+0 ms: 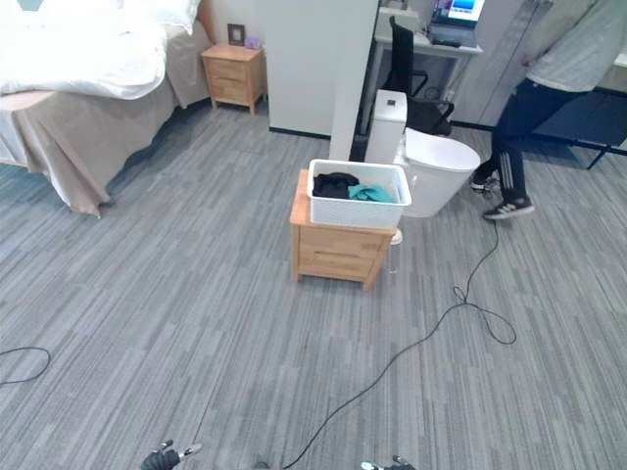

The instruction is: Grab the laundry basket,head to the washer,open it,put in the laundry and shut it.

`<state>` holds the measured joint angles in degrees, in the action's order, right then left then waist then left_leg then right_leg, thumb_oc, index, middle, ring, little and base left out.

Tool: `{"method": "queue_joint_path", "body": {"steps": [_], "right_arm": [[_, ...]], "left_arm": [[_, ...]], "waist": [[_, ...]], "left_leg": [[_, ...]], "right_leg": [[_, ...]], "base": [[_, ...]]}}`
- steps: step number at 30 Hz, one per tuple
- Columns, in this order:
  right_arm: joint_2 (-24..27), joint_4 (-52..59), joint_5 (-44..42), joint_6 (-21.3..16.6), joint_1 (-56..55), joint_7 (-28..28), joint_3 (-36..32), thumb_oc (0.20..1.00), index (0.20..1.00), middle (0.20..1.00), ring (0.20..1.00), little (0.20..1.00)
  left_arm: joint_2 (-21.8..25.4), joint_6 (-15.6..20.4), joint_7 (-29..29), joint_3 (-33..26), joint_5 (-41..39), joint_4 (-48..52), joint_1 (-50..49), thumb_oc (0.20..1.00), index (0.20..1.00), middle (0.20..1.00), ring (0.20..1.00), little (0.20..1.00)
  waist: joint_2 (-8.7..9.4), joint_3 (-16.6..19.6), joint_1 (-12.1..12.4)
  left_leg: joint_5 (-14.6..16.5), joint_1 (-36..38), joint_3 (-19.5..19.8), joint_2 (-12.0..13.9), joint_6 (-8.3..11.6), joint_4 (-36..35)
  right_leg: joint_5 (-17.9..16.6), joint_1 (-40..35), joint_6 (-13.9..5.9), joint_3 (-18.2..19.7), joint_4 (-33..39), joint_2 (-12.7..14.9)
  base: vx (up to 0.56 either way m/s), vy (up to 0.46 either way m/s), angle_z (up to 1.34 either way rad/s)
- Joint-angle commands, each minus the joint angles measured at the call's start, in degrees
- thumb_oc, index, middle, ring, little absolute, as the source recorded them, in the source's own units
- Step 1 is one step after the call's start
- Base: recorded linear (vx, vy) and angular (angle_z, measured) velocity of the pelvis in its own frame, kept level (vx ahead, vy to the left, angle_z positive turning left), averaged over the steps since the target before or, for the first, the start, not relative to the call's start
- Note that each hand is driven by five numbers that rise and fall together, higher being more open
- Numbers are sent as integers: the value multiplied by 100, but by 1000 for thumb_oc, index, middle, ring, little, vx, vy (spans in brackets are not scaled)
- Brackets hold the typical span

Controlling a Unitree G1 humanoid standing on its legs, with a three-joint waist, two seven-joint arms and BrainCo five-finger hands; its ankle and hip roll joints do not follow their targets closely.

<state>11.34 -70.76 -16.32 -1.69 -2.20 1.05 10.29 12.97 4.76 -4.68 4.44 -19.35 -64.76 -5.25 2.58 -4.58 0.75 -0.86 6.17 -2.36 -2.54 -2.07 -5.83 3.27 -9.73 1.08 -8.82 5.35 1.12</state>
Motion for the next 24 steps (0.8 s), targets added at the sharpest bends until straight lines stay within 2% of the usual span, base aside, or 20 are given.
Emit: {"method": "queue_joint_path", "body": {"steps": [1,7,10,12,13,14,15,17,19,21,23,24], "right_arm": [[211,-272,-76,-68,194,-9,-20,1000,1000,1000,1000,1000],[238,-286,-81,-48,248,-23,-103,1000,1000,1000,1000,1000],[258,-289,-211,-50,275,-19,-235,1000,1000,1000,1000,1000],[359,-331,-389,-72,316,5,-467,1000,1000,1000,1000,1000],[359,-333,-389,-73,317,4,-468,1000,1000,1000,1000,1000],[400,-346,-403,-69,332,11,-512,1000,1000,1000,1000,1000],[503,-378,-439,-62,385,22,-580,1000,1000,1000,1000,1000],[592,-386,-455,-59,398,42,-656,1000,1000,1000,1000,1000],[676,-361,-537,-64,417,64,-775,1000,1000,1000,1000,1000],[711,-318,-647,-88,425,95,-873,1000,1000,1000,1000,1000],[737,-187,-891,-141,416,162,-1065,1000,1000,1000,1000,1000],[738,-94,-1011,-165,363,180,-1178,1000,1000,1000,1000,1000]], "left_arm": [[-18,259,10,98,-116,-297,397,1000,1000,1000,1000,1000],[1,264,4,50,-123,-300,411,1000,1000,1000,1000,1000],[31,265,11,54,-119,-246,425,1000,1000,1000,1000,1000],[106,254,47,97,-103,-109,462,1000,1000,1000,1000,1000],[106,252,47,98,-103,-108,463,1000,1000,1000,1000,1000],[138,238,58,134,-85,-33,473,1000,1000,1000,1000,1000],[213,216,78,196,-65,149,512,1000,1000,1000,1000,1000],[257,204,84,228,-43,220,530,1000,1000,1000,1000,1000],[278,201,103,258,20,249,509,1000,1000,1000,1000,1000],[278,206,115,267,46,202,499,1000,1000,1000,1000,1000],[262,211,106,278,52,89,529,1000,1000,1000,1000,1000],[243,208,104,274,95,27,540,1000,1000,1000,1000,1000]], "waist": [[-141,109,203],[-119,76,230],[-118,40,228],[-140,-39,182],[-138,-36,186],[-161,-94,162],[-214,-239,114],[-276,-338,62],[-316,-371,2],[-356,-405,-55],[-371,-466,-217],[-339,-489,-341]], "left_leg": [[361,71,218,389,302,83],[450,23,181,266,150,163],[569,-73,188,185,31,356],[728,-161,272,99,-111,628],[737,-173,269,96,-113,643],[777,-181,300,83,-163,726],[891,-207,353,67,-258,925],[979,-126,425,52,-287,997],[1065,68,445,51,-263,893],[1108,226,471,90,-220,809],[1237,494,563,149,-92,709],[1406,718,608,209,16,687]], "right_leg": [[-70,33,-786,-176,-35,651],[-123,197,-872,-92,-223,797],[-81,415,-902,8,-621,888],[45,721,-931,160,-1322,885],[58,740,-933,167,-1348,890],[60,890,-917,199,-1713,881],[-80,1312,-946,236,-2601,860],[-403,1726,-959,192,-3084,908],[-599,2028,-953,52,-2919,1052],[-632,2078,-971,-39,-2662,1119],[-738,2197,-1045,-31,-2003,1187],[-939,2249,-1167,87,-1247,1253]], "base": [[20,43,-2],[24,90,-5],[24,113,-10],[31,119,-14],[11,79,-12],[-1,112,-9],[32,133,-8],[117,81,-7],[175,-4,11],[182,-50,21],[348,-138,14],[446,-219,17]]}}
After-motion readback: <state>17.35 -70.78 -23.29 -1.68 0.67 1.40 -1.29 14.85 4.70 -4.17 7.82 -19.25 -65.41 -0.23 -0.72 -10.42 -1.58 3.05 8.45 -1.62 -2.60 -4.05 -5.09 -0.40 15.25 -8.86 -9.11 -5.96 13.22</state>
